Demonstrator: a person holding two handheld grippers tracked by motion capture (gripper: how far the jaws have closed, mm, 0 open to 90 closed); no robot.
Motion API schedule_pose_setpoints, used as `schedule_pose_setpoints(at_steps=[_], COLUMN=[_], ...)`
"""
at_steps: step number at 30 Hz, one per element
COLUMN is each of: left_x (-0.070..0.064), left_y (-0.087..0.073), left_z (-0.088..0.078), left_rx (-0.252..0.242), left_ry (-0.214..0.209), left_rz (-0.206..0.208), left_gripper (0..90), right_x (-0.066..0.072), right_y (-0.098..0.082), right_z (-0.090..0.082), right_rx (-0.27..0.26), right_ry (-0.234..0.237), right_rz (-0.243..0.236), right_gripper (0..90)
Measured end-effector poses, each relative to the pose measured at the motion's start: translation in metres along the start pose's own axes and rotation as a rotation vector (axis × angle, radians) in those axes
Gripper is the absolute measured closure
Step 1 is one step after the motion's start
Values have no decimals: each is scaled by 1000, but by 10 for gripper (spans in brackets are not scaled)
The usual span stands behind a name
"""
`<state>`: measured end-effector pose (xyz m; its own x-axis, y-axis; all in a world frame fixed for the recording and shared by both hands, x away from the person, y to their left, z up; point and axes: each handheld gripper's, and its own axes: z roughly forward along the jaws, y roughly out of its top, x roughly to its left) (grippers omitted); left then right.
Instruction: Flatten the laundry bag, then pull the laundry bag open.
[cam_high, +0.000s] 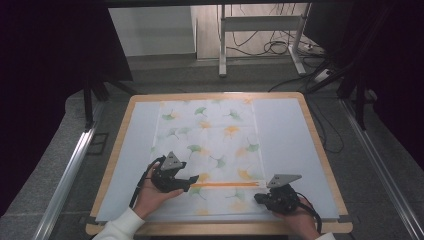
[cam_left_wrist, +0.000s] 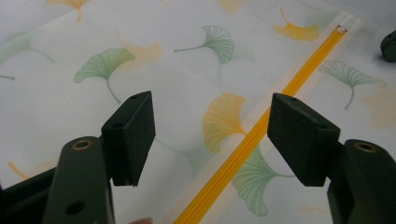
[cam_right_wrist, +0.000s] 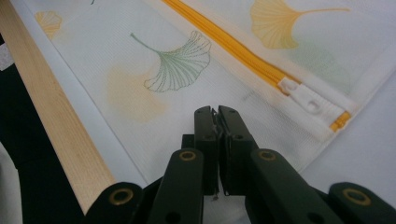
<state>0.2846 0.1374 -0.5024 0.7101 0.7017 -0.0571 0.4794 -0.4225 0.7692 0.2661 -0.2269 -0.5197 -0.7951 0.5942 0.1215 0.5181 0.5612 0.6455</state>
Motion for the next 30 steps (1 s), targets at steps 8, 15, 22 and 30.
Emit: schedule_pose_setpoints(at_steps=[8,15,22,30], left_x=[-10,-29,-45,-62], left_y=[9,28,42,56], left_z=[4,12,30,50], left_rx=[-5,-17,12,37], left_ry=[-11,-44,-96,-139], left_rz=[18,71,110,162], left_gripper=[315,317,340,350], right_x=[0,1,2,1], right_y=[-3,-3,-5,-5], right_z=[-3,-3,-4,-4], right_rx=[-3,0,3,4], right_ry=[2,2,2,7], right_rz=[4,-1,-2,3], right_gripper=[858,858,858,858])
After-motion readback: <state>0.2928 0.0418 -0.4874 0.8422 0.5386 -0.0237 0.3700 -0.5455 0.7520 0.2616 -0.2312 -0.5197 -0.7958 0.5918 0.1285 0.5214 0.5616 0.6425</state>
